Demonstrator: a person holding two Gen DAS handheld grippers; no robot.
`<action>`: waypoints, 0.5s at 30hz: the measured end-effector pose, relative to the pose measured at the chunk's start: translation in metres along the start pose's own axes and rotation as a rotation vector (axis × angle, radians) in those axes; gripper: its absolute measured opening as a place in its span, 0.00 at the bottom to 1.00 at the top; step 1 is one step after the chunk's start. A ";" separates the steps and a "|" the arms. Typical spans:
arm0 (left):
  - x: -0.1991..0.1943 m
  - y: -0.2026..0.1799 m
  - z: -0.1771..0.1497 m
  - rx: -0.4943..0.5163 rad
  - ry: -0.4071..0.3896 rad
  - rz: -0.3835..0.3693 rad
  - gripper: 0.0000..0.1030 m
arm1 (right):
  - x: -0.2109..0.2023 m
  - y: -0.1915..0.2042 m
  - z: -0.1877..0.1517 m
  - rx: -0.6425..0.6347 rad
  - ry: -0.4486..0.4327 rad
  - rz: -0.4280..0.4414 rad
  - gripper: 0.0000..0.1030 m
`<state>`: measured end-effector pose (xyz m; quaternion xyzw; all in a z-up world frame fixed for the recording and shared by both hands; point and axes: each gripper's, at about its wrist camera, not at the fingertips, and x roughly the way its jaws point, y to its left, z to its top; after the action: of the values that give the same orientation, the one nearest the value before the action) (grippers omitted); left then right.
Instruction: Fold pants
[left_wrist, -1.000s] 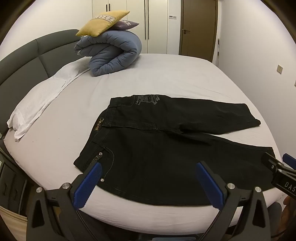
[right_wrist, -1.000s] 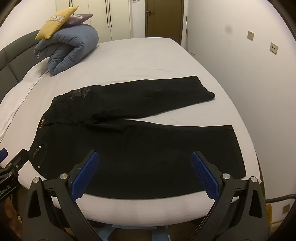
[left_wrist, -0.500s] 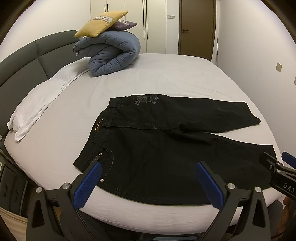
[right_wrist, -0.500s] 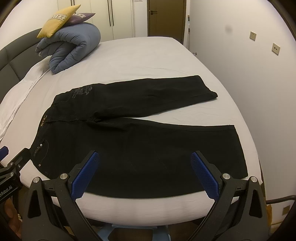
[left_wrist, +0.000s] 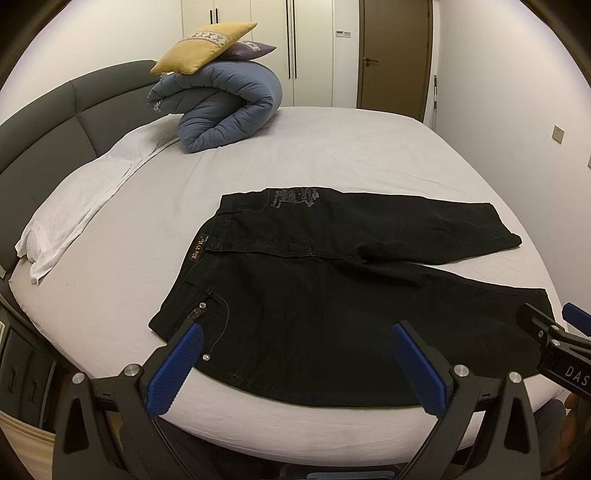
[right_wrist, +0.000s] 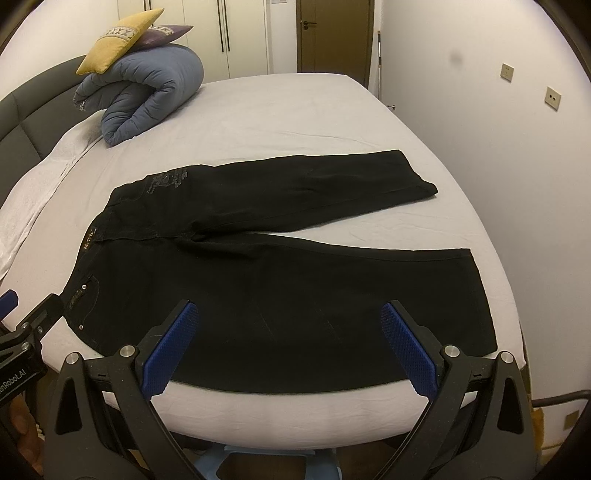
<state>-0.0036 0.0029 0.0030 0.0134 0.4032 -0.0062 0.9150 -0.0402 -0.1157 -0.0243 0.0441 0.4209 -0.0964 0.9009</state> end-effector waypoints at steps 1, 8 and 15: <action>0.000 0.000 0.000 0.000 0.000 0.000 1.00 | 0.000 0.000 0.000 0.000 0.001 0.000 0.98; 0.000 0.001 0.000 0.001 0.000 -0.001 1.00 | 0.000 0.000 0.000 0.001 0.001 0.001 0.98; 0.000 0.000 0.000 0.001 -0.001 0.000 1.00 | 0.000 0.002 -0.001 -0.002 0.000 0.000 0.98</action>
<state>-0.0038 0.0034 0.0029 0.0138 0.4026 -0.0064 0.9152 -0.0407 -0.1132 -0.0249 0.0433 0.4209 -0.0958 0.9010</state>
